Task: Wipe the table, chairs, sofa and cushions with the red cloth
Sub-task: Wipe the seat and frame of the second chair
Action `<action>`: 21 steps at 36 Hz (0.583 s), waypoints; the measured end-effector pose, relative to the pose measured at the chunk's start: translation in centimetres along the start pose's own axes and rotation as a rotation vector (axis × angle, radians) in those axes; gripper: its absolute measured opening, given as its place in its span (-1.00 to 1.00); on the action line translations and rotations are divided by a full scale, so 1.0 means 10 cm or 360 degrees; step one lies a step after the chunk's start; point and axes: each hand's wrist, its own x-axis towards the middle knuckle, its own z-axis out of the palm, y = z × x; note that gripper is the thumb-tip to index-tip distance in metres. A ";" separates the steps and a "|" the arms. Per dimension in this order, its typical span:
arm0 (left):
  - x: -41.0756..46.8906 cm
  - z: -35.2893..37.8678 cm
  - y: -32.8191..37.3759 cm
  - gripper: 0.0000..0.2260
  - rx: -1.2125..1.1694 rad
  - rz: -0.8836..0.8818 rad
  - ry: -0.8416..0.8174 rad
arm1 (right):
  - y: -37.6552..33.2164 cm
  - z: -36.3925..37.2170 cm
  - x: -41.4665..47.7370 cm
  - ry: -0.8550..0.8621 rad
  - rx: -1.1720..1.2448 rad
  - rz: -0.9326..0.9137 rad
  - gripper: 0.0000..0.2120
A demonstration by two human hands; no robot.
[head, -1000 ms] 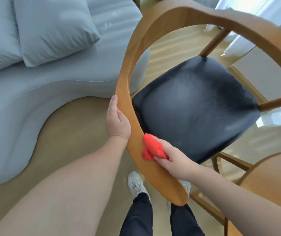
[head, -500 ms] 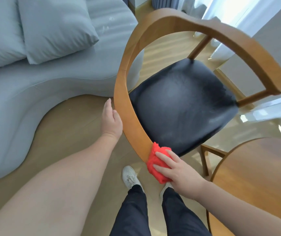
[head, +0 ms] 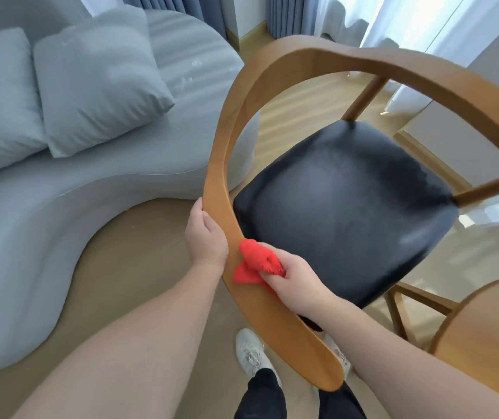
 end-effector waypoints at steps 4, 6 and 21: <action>0.02 0.03 -0.05 -0.64 0.0047 0.0070 0.0042 | -0.09 0.05 0.42 0.0097 0.0121 0.0063 -0.82; 0.03 0.04 -0.04 -0.64 0.0037 0.0074 0.0013 | -0.17 0.09 0.63 0.0142 0.0141 0.0073 -0.85; 0.00 -0.02 -0.02 -0.64 -0.0015 -0.0019 -0.0013 | -0.48 0.11 1.32 0.0271 0.0314 -0.0005 -0.71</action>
